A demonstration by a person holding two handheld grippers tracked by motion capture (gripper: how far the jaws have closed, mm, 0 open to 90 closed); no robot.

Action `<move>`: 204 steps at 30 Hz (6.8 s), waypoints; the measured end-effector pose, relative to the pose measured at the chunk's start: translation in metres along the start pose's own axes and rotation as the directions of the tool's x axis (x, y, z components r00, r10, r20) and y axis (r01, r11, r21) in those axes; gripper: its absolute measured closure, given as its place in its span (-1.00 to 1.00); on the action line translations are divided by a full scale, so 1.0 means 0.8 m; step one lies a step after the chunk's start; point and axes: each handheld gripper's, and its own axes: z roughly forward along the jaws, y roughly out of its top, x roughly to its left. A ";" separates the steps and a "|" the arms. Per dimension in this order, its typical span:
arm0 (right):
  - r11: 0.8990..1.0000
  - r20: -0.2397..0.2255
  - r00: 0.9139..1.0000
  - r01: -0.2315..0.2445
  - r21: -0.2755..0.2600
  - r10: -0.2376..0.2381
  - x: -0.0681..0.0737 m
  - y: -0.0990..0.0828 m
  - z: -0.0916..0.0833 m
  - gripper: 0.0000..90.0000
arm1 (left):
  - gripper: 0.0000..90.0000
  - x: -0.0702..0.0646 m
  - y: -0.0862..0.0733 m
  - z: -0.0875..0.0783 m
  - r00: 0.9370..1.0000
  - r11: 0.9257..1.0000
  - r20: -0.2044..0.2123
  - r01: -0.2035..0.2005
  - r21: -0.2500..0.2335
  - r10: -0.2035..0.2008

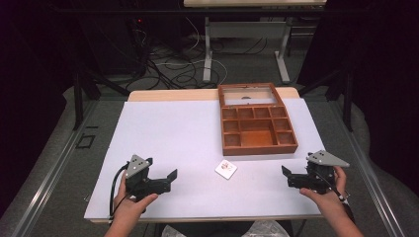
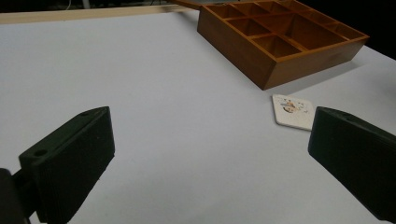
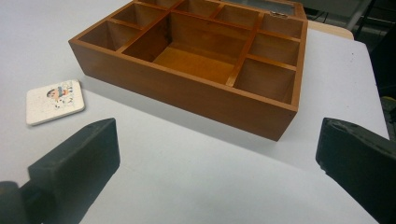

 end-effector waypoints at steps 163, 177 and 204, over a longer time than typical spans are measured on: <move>0.999 -0.048 0.999 -0.004 0.048 0.006 -0.008 -0.010 0.010 -0.88 | -0.26 -0.153 0.053 0.241 0.968 0.739 0.148 -0.251 0.626 0.203; 0.998 -0.044 0.999 -0.012 0.054 0.014 -0.005 -0.010 0.010 -0.87 | -0.26 -0.155 0.055 0.232 0.966 0.759 0.162 -0.260 0.598 0.203; 0.999 -0.045 0.999 -0.016 0.049 0.018 -0.007 -0.009 0.009 -0.85 | -0.25 -0.156 0.058 0.181 0.955 0.857 0.203 -0.285 0.429 0.216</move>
